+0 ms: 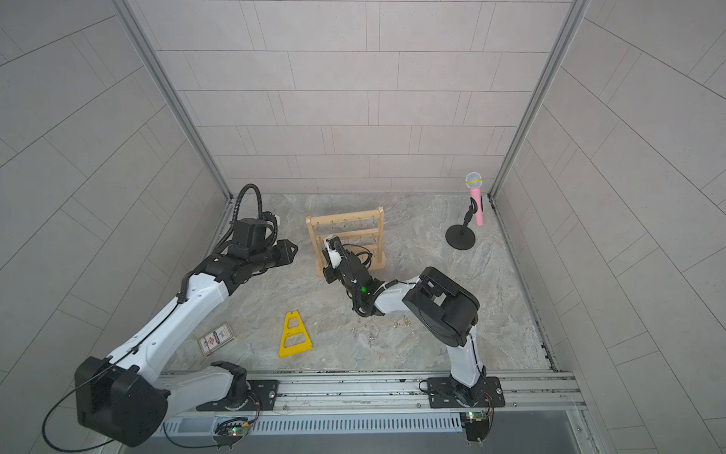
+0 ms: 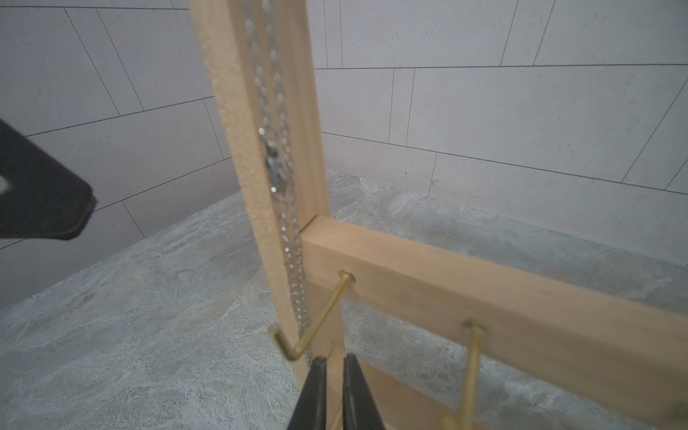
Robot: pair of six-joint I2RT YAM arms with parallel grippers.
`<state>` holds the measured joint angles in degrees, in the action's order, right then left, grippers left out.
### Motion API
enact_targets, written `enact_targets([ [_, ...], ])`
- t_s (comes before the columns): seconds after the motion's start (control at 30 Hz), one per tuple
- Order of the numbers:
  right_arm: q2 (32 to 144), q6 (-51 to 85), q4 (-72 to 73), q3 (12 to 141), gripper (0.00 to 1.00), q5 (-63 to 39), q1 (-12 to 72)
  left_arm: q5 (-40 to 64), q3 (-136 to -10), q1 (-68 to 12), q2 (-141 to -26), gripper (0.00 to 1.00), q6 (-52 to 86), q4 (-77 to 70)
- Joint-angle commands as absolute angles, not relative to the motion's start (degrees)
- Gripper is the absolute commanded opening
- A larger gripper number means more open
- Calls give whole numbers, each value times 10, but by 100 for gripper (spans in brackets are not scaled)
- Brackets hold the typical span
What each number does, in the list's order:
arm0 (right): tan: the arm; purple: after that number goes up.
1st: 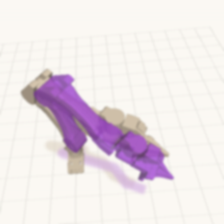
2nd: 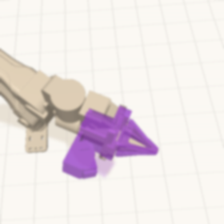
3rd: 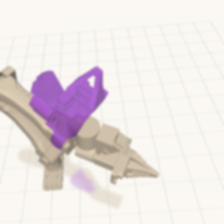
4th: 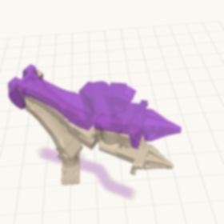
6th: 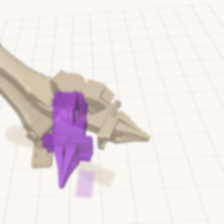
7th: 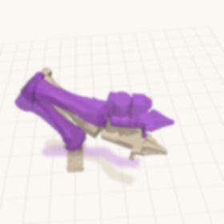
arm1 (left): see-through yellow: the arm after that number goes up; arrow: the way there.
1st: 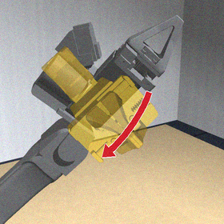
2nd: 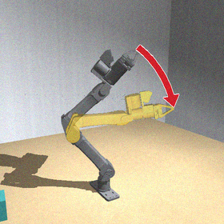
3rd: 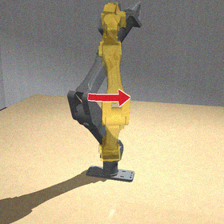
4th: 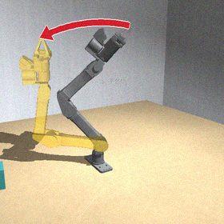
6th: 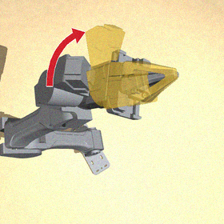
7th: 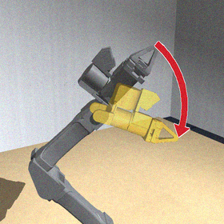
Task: Hang the necklace on the jewelry display stand
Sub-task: Hang the necklace on the stand.
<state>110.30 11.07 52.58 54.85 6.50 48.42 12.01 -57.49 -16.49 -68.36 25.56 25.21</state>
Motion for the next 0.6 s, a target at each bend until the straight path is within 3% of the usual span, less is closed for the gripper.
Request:
enact_targets([
  [0.0,1094,105,546,542,13,62,485,120,-569,-161,-682,29,258,246],
  [0.57,1075,95,544,531,13,60,488,119,-568,-161,-681,29,260,244],
])
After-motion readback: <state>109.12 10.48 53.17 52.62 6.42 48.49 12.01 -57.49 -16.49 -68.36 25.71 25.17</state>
